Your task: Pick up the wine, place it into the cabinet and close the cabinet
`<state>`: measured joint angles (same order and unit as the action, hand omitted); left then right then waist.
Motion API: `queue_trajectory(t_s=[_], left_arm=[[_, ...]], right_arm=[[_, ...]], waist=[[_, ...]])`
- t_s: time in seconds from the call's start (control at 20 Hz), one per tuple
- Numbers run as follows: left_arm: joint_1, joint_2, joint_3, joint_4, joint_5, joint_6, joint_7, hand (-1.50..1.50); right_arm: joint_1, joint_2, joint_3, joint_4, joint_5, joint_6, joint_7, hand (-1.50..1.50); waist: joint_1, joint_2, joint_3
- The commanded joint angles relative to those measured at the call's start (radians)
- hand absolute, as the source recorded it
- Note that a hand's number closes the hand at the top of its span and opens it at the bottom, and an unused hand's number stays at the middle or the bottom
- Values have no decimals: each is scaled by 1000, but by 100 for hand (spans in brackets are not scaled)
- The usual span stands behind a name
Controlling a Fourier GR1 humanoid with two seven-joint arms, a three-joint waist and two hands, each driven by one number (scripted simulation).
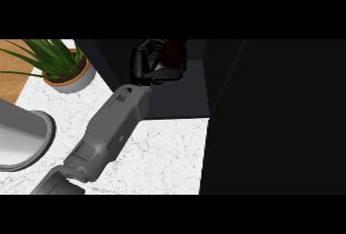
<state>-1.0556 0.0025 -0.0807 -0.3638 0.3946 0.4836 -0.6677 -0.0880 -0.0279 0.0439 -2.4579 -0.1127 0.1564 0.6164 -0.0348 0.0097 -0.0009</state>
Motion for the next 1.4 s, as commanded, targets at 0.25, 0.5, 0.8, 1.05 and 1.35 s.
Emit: queue_trajectory(t_s=[0.25,0.5,0.8,1.05,1.35], left_arm=[[-74,8,129,103,86,-49,-4,150],[-67,-3,146,145,110,-73,-48,150],[-69,-3,153,182,114,-94,-58,150],[-99,-1,152,223,84,-50,-83,150],[-98,33,143,261,61,-29,-74,-150]], right_arm=[[26,21,29,-46,-43,4,13,-150],[5,20,39,-49,-35,2,23,-150],[-13,25,31,-22,-30,3,8,-150],[28,27,72,-49,-29,15,7,-150],[28,8,11,-45,-68,22,-9,-150]], waist=[[-14,6,0],[-22,9,0],[-15,7,0],[-27,11,0],[-36,16,0]])
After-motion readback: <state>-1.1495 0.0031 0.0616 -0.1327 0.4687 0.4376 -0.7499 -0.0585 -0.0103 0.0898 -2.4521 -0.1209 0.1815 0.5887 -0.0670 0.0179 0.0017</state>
